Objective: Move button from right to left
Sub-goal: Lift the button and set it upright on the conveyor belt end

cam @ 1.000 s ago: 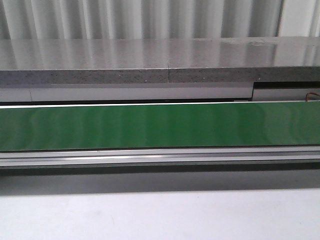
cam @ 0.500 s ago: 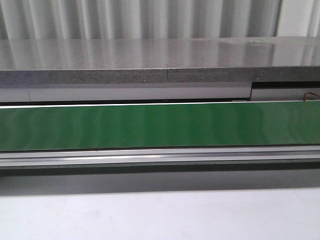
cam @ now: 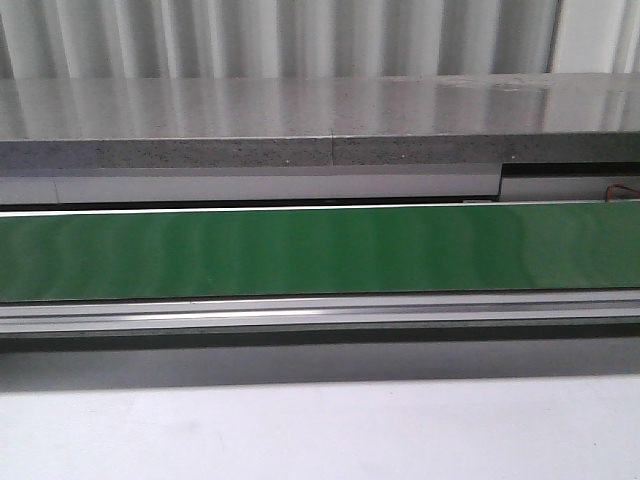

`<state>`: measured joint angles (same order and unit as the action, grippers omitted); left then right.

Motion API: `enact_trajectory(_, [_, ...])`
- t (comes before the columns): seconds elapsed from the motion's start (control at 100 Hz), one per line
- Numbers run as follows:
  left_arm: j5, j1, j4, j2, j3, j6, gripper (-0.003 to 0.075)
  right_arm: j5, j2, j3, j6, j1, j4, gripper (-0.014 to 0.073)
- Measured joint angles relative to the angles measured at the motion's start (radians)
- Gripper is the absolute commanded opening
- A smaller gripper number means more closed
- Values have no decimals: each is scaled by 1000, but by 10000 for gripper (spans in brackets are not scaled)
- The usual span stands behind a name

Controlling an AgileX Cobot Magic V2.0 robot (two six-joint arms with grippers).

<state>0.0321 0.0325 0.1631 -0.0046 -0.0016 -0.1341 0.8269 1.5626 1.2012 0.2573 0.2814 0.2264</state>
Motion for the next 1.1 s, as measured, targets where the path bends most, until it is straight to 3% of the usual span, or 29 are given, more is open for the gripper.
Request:
enact_trajectory(0.3, [0,0,0,0,0,0,-20,-99,0,-124,-83,-55,-77,225])
enact_trajectory(0.64, [0,0,0,0,0,0,-20,-139,53,-130,-94,-56,-80,234])
enact_trajectory(0.73, [0,0,0,0,0,0,-20,-138,65,-130,-95,-58,-78,314])
enact_trajectory(0.93, [0,0,0,0,0,0,-20,-132,65,-130,-95,-58,-72,616])
enact_trajectory(1.1, [0,0,0,0,0,0,-20,-125,53,-130,-95,-58,-71,653])
